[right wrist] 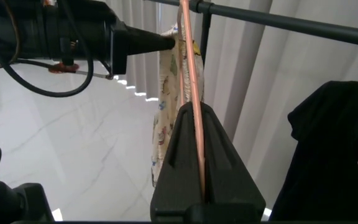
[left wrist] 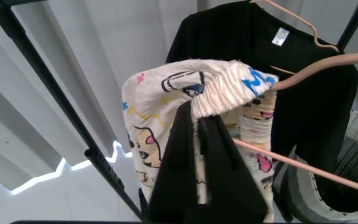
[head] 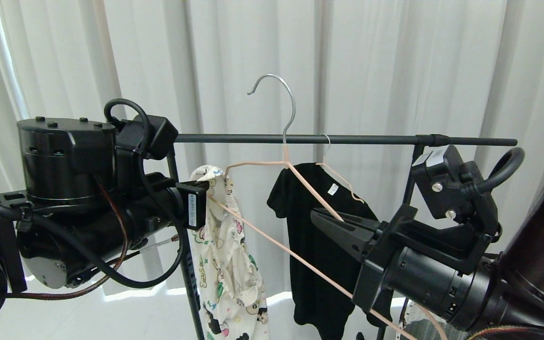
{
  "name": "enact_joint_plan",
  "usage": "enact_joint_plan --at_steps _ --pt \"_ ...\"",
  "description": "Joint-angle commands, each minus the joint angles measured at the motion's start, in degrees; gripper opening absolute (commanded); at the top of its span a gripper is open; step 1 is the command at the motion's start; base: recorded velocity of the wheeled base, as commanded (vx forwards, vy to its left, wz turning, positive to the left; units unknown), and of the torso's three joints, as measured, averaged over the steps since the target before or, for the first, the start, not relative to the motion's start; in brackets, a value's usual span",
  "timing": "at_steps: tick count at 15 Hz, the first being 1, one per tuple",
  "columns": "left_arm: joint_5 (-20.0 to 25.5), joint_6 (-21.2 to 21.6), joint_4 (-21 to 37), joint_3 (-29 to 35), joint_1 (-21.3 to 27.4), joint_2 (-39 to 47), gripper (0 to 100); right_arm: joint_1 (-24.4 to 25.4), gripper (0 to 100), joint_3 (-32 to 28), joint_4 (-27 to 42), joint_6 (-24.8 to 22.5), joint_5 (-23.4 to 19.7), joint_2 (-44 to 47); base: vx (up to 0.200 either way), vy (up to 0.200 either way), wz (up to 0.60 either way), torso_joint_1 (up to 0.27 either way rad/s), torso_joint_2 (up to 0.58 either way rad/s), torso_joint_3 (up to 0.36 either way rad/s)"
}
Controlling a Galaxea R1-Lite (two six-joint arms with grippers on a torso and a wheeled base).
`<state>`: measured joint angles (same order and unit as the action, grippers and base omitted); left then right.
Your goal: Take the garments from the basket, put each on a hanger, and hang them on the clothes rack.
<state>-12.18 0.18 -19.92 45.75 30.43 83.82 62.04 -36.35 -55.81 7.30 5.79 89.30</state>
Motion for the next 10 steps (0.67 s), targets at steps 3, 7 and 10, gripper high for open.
enact_joint_plan --at_steps 3,7,10 --pt "0.0 -0.1 0.0 0.1 2.1 -0.9 0 0.0 0 0.0 0.0 0.0 0.0 0.4 0.0 0.0 0.0 0.0 0.0 0.0" --pt "0.0 -0.1 -0.6 2.0 8.4 -0.5 0 0.0 0 0.0 0.0 0.1 0.0 2.1 0.0 0.0 0.0 0.0 0.0 0.0" --pt "0.0 0.0 -1.7 2.1 11.2 -0.7 0 -0.3 0 0.0 -0.6 0.2 0.0 3.5 0.0 0.0 0.0 0.0 0.0 0.0"
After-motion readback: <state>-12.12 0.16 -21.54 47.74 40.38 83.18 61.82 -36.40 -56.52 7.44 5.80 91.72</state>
